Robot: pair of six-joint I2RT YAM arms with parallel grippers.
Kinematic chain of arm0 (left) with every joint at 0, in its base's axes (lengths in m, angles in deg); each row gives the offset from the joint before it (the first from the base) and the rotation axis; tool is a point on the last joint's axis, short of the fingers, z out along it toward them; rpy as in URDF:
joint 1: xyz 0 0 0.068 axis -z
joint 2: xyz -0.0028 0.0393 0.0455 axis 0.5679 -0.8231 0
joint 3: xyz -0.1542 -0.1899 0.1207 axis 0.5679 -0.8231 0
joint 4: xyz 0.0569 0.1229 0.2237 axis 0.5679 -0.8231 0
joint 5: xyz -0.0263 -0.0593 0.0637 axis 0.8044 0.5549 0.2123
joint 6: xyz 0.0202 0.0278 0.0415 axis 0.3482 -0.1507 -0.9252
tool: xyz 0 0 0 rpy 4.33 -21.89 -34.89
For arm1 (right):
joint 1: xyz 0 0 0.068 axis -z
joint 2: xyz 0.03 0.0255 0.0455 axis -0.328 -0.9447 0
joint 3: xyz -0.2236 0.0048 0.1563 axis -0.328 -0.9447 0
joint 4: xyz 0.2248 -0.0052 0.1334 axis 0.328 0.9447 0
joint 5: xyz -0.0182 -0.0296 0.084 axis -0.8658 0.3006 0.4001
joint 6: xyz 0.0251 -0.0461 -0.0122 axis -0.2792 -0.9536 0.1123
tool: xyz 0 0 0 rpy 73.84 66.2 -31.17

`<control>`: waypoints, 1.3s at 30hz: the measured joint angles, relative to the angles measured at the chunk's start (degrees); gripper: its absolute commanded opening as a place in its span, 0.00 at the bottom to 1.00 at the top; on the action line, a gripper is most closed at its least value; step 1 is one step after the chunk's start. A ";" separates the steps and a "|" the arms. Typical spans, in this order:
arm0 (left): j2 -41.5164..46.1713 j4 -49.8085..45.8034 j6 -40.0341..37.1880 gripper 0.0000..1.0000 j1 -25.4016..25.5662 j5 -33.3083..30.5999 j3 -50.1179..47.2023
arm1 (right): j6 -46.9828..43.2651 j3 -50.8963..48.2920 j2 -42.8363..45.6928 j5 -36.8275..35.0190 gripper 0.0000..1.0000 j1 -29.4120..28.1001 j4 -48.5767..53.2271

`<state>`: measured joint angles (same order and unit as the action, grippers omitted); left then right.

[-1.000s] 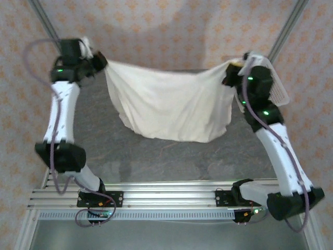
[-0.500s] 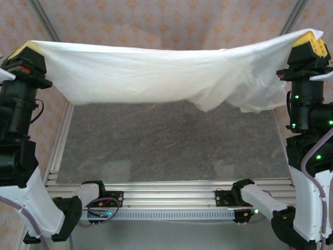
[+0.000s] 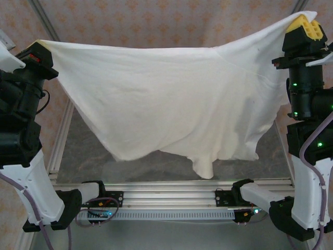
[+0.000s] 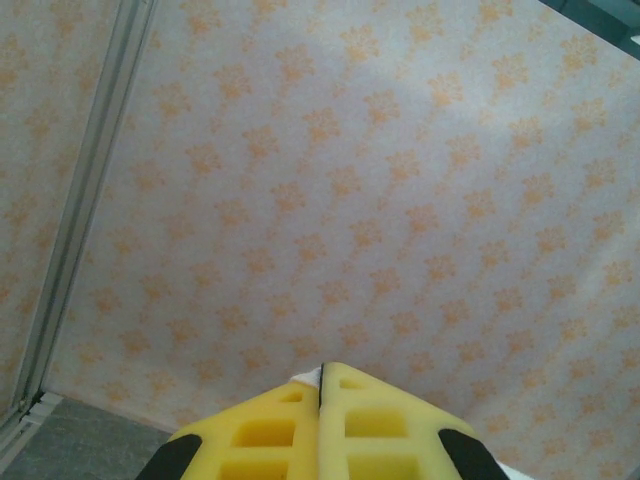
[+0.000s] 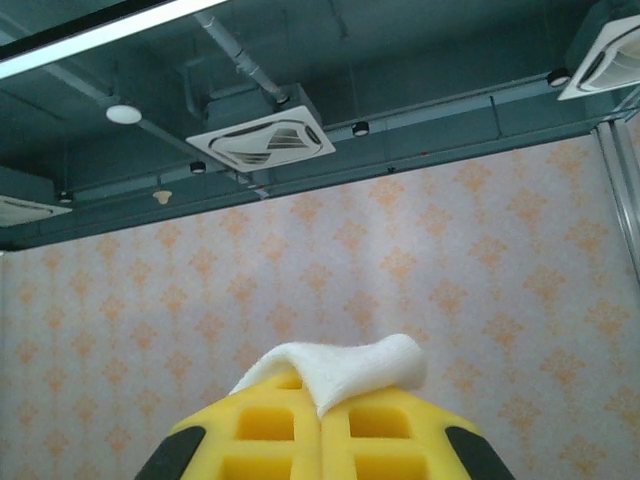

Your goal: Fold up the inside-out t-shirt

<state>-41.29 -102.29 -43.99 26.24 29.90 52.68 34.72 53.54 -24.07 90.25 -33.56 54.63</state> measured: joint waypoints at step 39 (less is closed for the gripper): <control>-14.10 14.32 -1.11 0.03 0.00 -3.74 -23.23 | 1.42 -13.46 -22.14 7.06 0.00 0.00 -11.54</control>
<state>-55.39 -87.97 -45.10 26.24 26.17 29.45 36.14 40.08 -46.21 97.31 -33.56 43.09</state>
